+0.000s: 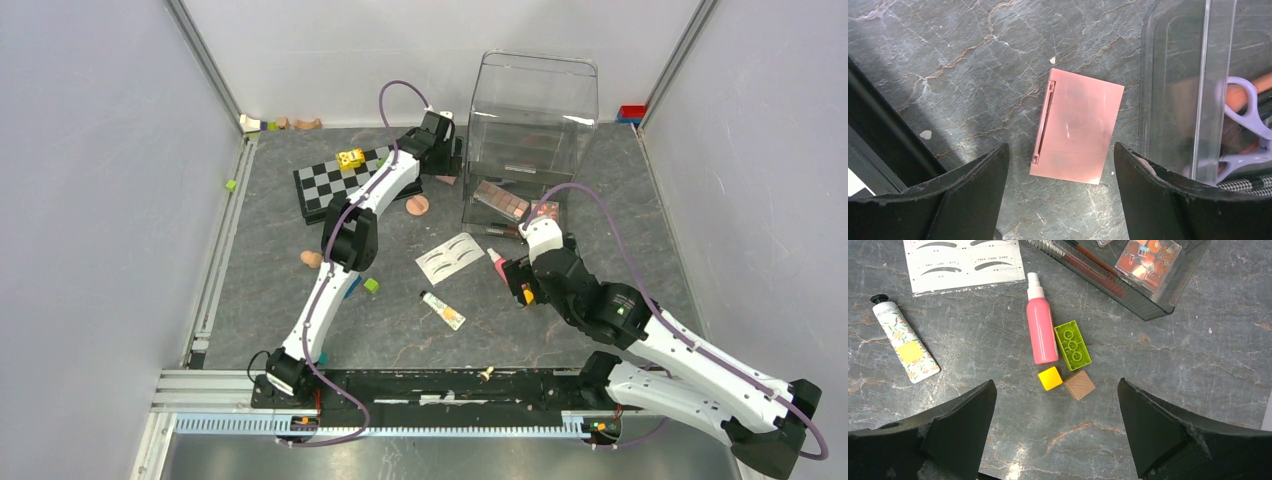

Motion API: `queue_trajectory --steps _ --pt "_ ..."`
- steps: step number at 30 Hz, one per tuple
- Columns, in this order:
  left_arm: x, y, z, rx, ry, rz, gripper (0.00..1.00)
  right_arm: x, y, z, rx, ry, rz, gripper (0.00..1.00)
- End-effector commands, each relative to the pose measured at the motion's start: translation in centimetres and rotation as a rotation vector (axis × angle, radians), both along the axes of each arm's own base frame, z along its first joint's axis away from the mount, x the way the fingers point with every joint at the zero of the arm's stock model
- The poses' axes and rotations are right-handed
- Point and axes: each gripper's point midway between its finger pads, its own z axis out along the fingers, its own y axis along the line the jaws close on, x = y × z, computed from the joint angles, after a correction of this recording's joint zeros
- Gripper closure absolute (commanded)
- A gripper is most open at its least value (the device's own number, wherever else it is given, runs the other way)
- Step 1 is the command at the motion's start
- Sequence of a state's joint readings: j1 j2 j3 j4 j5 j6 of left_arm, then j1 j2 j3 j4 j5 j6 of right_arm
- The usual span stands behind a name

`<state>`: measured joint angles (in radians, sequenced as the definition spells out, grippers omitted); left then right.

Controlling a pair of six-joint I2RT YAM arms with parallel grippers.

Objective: Organize the makeup
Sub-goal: Pick up the makeup from the center of the board.

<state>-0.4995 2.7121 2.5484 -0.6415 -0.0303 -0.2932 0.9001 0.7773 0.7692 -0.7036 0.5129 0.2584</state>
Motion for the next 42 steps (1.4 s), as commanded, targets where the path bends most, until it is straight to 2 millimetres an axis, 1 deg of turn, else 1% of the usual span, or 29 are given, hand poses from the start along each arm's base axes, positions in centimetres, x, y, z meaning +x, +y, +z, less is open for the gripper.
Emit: queue_trajectory --steps 1,5,9,14,17,23,30,36,42 --pt "-2.1 0.7 -3.1 0.1 0.085 0.0 0.18 0.3 0.4 0.3 0.028 -0.02 0.007 0.02" --pt "-2.1 0.4 -3.0 0.107 0.075 -0.011 0.18 0.3 0.5 0.3 0.031 -0.017 0.01 0.02" --pt "-2.2 0.4 -2.9 0.126 0.069 -0.014 0.22 0.2 0.5 0.3 0.032 -0.017 0.008 0.02" --pt "-3.3 0.8 -3.6 0.191 0.09 -0.023 0.22 0.2 0.5 0.2 0.036 -0.016 0.009 0.02" --pt "-3.6 1.1 -3.8 0.202 0.102 -0.024 0.22 0.1 0.6 0.2 0.041 -0.013 0.013 0.02" --pt "-4.0 0.4 -3.8 0.228 0.089 -0.052 0.21 0.0 0.6 0.0 0.049 -0.01 0.016 0.02" --pt "-4.2 -0.1 -3.6 0.249 0.074 -0.07 0.3 0.0 0.6 0.1 0.046 -0.012 0.018 0.02" --pt "-4.2 -0.5 -3.5 0.239 0.069 -0.104 0.36 0.0 0.6 0.0 0.045 -0.012 0.02 0.02" --pt "-4.0 -0.4 -3.2 0.249 0.053 -0.113 0.4 0.0 0.6 0.0 0.043 -0.011 0.021 0.02"
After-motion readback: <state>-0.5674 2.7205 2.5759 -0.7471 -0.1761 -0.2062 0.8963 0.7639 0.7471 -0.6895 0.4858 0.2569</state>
